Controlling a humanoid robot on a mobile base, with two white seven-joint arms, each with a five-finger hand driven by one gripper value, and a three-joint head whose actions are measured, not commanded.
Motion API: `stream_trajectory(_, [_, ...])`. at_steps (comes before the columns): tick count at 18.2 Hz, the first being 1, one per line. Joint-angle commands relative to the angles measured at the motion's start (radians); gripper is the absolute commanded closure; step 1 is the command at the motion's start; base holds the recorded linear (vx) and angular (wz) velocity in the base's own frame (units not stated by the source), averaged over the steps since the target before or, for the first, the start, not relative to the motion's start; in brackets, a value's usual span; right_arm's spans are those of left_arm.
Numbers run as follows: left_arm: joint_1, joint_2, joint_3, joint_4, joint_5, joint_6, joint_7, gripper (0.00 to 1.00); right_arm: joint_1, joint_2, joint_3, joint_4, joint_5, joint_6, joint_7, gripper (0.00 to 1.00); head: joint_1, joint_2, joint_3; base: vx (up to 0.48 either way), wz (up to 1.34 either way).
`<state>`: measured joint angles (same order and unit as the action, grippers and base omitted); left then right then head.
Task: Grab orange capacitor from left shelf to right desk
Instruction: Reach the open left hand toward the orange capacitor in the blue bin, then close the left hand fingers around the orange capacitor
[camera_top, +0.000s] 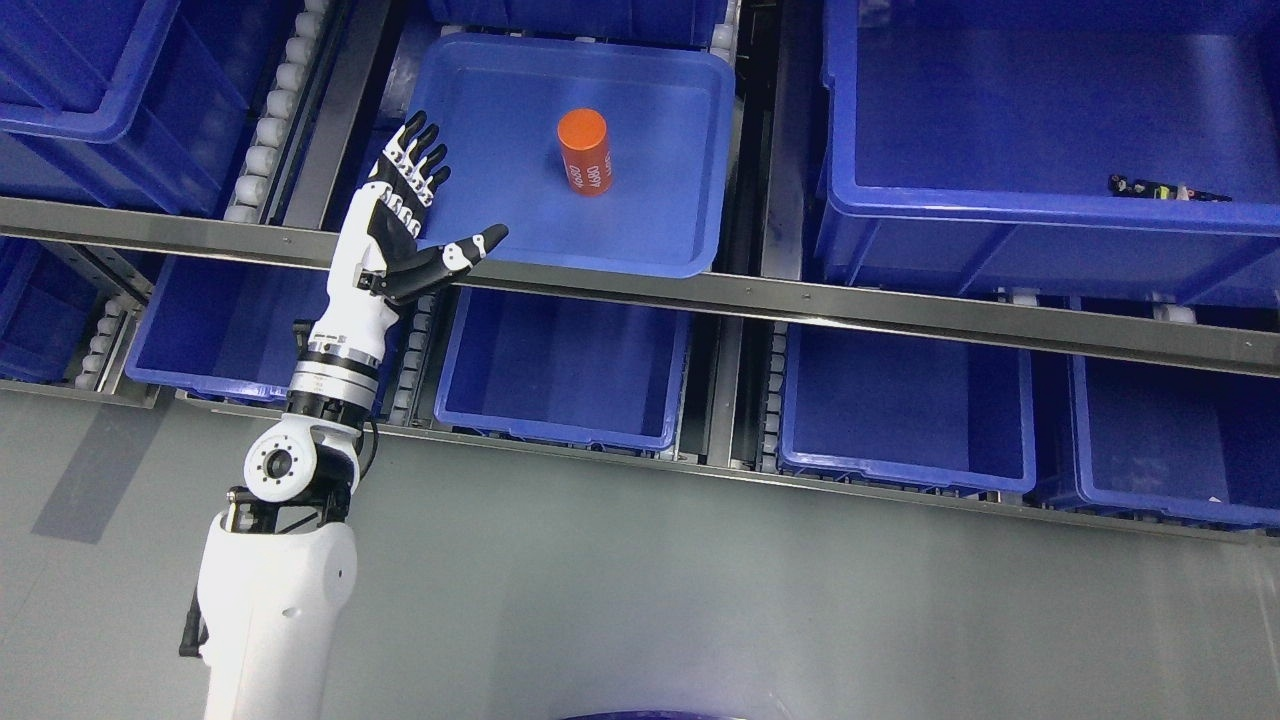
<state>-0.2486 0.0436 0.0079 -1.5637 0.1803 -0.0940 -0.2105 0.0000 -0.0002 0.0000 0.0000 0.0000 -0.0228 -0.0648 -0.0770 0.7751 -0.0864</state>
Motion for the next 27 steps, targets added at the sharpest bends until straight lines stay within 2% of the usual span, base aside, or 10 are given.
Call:
stream_trajectory(1, [-0.164,0.002,-0.022,0.212,-0.074,-0.001,-0.044,0.00,0.023,-0.017,-0.011,-0.017,0.006,0.000,0.000,0.00,0.0000,0.000,0.000,0.000,0.00])
stream_trajectory(6, [-0.291,-0.026,-0.123,0.391,-0.076,0.008,-0.058,0.00,0.023,-0.017,-0.011,-0.017,0.006,0.000,0.000,0.00,0.0000,0.000,0.000,0.008,0.00])
stream_trajectory(9, [-0.325,-0.026,-0.184,0.441,-0.077,0.013,-0.069,0.00,0.023,-0.017,-0.011,-0.017,0.006,0.000,0.000,0.00,0.0000,0.000,0.000,0.024,-0.01])
stream_trajectory(19, [-0.271,-0.024,-0.194,0.430,-0.084,0.019,-0.073,0.00,0.023,-0.017,-0.011,-0.017,0.006,0.000,0.000,0.00,0.0000,0.000,0.000,0.062,-0.04])
stream_trajectory(25, [-0.256,0.018,-0.184,0.427,-0.085,0.017,-0.073,0.00,0.023,-0.017,-0.011,-0.017,0.006,0.000,0.000,0.00,0.0000,0.000,0.000,0.066,-0.04])
stream_trajectory(27, [-0.258,0.022,-0.180,0.427,-0.085,0.011,-0.073,0.03,0.021,-0.017,-0.011,-0.017,0.006,0.000,0.000,0.00,0.0000,0.000,0.000,0.044,0.00])
